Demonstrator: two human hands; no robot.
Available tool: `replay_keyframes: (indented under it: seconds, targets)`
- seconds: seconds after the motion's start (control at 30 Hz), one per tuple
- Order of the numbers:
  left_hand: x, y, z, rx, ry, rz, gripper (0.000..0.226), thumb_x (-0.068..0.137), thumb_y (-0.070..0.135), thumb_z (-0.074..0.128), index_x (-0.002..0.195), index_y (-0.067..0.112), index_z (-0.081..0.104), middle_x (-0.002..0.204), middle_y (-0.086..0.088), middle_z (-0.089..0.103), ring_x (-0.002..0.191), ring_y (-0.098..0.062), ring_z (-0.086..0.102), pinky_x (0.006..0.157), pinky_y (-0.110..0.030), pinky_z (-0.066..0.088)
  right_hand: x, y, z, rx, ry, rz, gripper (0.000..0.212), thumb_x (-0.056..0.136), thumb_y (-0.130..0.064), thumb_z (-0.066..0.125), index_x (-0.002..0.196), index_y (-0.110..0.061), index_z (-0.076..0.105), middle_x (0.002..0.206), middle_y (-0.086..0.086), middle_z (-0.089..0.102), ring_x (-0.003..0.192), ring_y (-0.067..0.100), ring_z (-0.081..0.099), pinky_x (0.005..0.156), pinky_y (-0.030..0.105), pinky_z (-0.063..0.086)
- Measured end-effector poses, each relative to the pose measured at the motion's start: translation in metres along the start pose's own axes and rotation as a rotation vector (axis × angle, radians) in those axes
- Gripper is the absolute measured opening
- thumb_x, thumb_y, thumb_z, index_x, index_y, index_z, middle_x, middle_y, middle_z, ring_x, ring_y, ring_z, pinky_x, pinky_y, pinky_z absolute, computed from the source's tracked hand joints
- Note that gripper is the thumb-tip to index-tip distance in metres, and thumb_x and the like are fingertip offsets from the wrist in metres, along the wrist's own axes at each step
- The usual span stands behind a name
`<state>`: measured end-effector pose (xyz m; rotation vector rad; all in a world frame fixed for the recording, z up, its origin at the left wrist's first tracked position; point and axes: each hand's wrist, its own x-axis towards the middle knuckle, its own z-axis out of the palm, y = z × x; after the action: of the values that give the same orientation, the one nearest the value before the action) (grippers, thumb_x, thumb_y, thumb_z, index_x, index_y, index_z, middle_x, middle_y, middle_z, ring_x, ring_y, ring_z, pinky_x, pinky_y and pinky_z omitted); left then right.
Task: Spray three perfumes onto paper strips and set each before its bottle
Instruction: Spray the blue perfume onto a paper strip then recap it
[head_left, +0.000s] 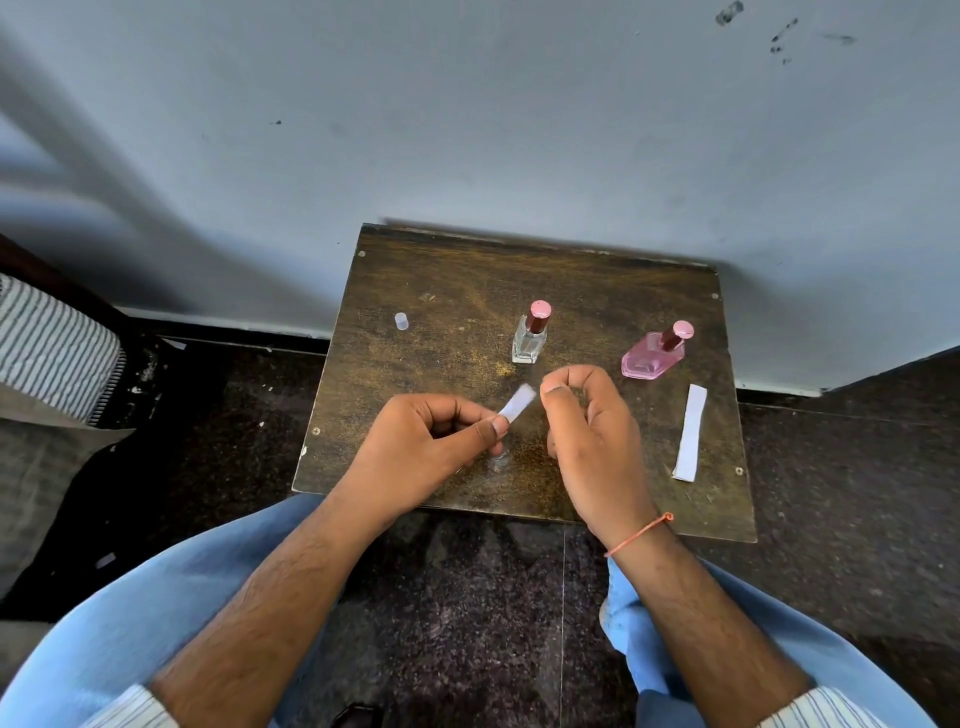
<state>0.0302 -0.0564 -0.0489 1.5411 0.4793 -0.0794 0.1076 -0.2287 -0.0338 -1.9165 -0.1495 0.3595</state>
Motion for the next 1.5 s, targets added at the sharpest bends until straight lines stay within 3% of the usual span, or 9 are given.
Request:
replay_keyframes:
  seconds: [0.17, 0.3, 0.5, 0.63, 0.9, 1.1, 1.27, 1.4, 1.5]
  targets:
    - [-0.001, 0.002, 0.001, -0.028, 0.005, -0.003, 0.01, 0.094, 0.025, 0.082, 0.087, 0.02, 0.086, 0.08, -0.007, 0.082, 0.069, -0.026, 0.052, 0.069, -0.042, 0.038, 0.0, 0.001, 0.001, -0.003, -0.029, 0.004, 0.02, 0.089, -0.057, 0.053, 0.092, -0.04, 0.064, 0.059, 0.001, 0.048, 0.056, 0.021, 0.045, 0.058, 0.054, 0.045]
    - [-0.001, 0.001, -0.001, -0.03, -0.005, -0.009, 0.01, 0.094, 0.028, 0.082, 0.088, 0.022, 0.086, 0.081, -0.008, 0.082, 0.07, -0.028, 0.051, 0.069, -0.044, 0.037, -0.002, -0.002, 0.001, 0.001, -0.026, 0.016, 0.029, 0.087, -0.065, 0.054, 0.093, -0.038, 0.064, 0.059, 0.001, 0.049, 0.054, 0.018, 0.045, 0.057, 0.043, 0.041]
    - [0.0, 0.0, -0.001, -0.026, -0.009, -0.004, 0.009, 0.094, 0.028, 0.082, 0.088, 0.023, 0.086, 0.081, -0.005, 0.082, 0.069, -0.028, 0.049, 0.068, -0.044, 0.036, -0.003, -0.005, 0.0, 0.004, -0.039, 0.0, 0.022, 0.088, -0.058, 0.053, 0.094, -0.041, 0.064, 0.059, 0.004, 0.047, 0.055, 0.02, 0.044, 0.057, 0.055, 0.043]
    - [0.001, 0.0, -0.001, -0.019, -0.012, 0.002, 0.009, 0.094, 0.029, 0.081, 0.089, 0.022, 0.086, 0.082, -0.005, 0.083, 0.069, -0.028, 0.05, 0.069, -0.043, 0.037, -0.003, -0.006, -0.001, 0.042, -0.042, 0.013, 0.022, 0.085, -0.058, 0.051, 0.092, -0.041, 0.063, 0.06, 0.004, 0.044, 0.056, 0.021, 0.041, 0.055, 0.05, 0.036]
    - [0.0, 0.0, -0.002, -0.022, -0.012, 0.01, 0.01, 0.092, 0.031, 0.081, 0.09, 0.023, 0.086, 0.083, -0.006, 0.083, 0.069, -0.026, 0.051, 0.068, -0.043, 0.038, -0.004, -0.008, -0.002, 0.042, -0.057, -0.001, 0.022, 0.085, -0.06, 0.052, 0.091, -0.042, 0.063, 0.059, 0.005, 0.046, 0.055, 0.02, 0.042, 0.054, 0.054, 0.039]
    - [0.0, 0.002, -0.002, -0.008, -0.014, 0.016, 0.009, 0.094, 0.024, 0.081, 0.09, 0.017, 0.086, 0.082, -0.007, 0.083, 0.067, -0.019, 0.055, 0.063, -0.03, 0.042, -0.003, -0.005, -0.003, 0.09, -0.077, 0.031, 0.025, 0.084, -0.058, 0.052, 0.093, -0.04, 0.065, 0.059, 0.004, 0.044, 0.054, 0.02, 0.039, 0.054, 0.04, 0.031]
    - [-0.001, 0.002, -0.004, -0.001, -0.017, 0.026, 0.009, 0.094, 0.025, 0.081, 0.088, 0.019, 0.086, 0.083, -0.007, 0.083, 0.068, -0.022, 0.056, 0.064, -0.031, 0.043, 0.001, -0.004, -0.006, 0.125, -0.078, 0.102, 0.038, 0.089, -0.073, 0.061, 0.096, -0.038, 0.072, 0.061, -0.006, 0.043, 0.051, 0.01, 0.036, 0.051, 0.028, 0.028]
    - [-0.001, 0.003, -0.005, 0.006, -0.022, 0.039, 0.011, 0.094, 0.025, 0.08, 0.087, 0.019, 0.085, 0.082, -0.006, 0.082, 0.066, -0.019, 0.056, 0.059, -0.025, 0.043, 0.004, -0.005, -0.011, 0.287, -0.164, 0.211, 0.012, 0.101, -0.036, 0.076, 0.102, -0.024, 0.079, 0.053, -0.01, 0.035, 0.043, 0.007, 0.025, 0.044, 0.019, 0.02]
    - [-0.001, 0.004, -0.007, 0.016, -0.037, 0.037, 0.01, 0.095, 0.023, 0.08, 0.089, 0.017, 0.085, 0.081, -0.006, 0.082, 0.065, -0.018, 0.056, 0.058, -0.024, 0.043, 0.006, -0.003, -0.013, 0.326, -0.21, 0.279, 0.008, 0.096, -0.024, 0.08, 0.104, -0.023, 0.084, 0.051, -0.012, 0.034, 0.043, 0.009, 0.022, 0.049, 0.02, 0.017]
